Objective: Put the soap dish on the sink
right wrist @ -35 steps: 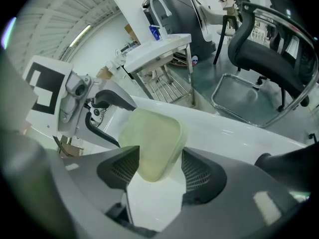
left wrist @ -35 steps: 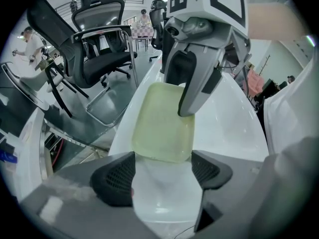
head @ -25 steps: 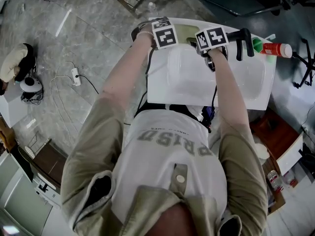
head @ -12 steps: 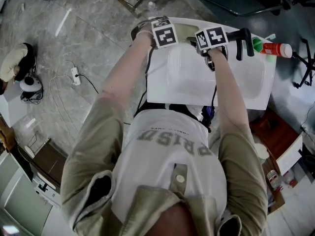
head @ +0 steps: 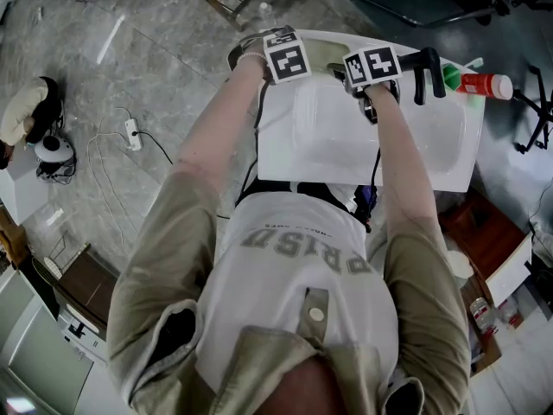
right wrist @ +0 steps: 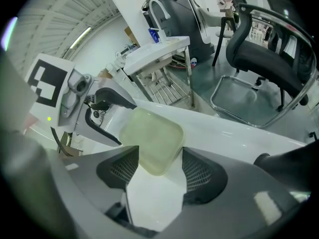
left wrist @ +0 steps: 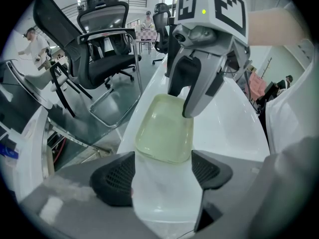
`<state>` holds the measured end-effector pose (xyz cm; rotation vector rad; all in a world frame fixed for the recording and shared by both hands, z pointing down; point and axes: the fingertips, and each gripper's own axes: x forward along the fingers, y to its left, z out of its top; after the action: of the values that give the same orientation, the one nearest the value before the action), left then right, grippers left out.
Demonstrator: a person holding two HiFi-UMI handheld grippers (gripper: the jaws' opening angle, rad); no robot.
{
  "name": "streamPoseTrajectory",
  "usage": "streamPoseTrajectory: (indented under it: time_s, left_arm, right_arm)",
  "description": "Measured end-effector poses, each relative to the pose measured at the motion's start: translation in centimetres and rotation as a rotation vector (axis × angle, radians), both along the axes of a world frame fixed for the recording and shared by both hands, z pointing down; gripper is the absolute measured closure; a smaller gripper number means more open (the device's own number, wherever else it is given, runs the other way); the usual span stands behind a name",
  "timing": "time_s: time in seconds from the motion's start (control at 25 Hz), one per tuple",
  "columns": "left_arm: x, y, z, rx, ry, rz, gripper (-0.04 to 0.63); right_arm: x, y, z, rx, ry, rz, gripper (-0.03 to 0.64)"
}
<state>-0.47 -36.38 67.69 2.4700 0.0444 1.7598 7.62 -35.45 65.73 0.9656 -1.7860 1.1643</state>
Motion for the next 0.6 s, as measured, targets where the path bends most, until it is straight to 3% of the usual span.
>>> streamPoseTrajectory:
  time_s: [0.28,0.48,0.6]
  left_arm:
    - [-0.1,-0.8,-1.3,-0.01,0.053,-0.065,0.218]
    - [-0.3,-2.6,-3.9,0.091,0.094,-0.093,0.218]
    - [-0.8,-2.3,-4.2,0.077,0.119,-0.149,0.218]
  right_arm:
    - [0.1,-0.1,-0.7,0.027,-0.069,0.07,0.325]
    - [0.7,-0.6,-1.9,0.1,-0.086,0.114,0.325]
    - [1.1,-0.9,-3.1,0.161,-0.105,0.159,0.325]
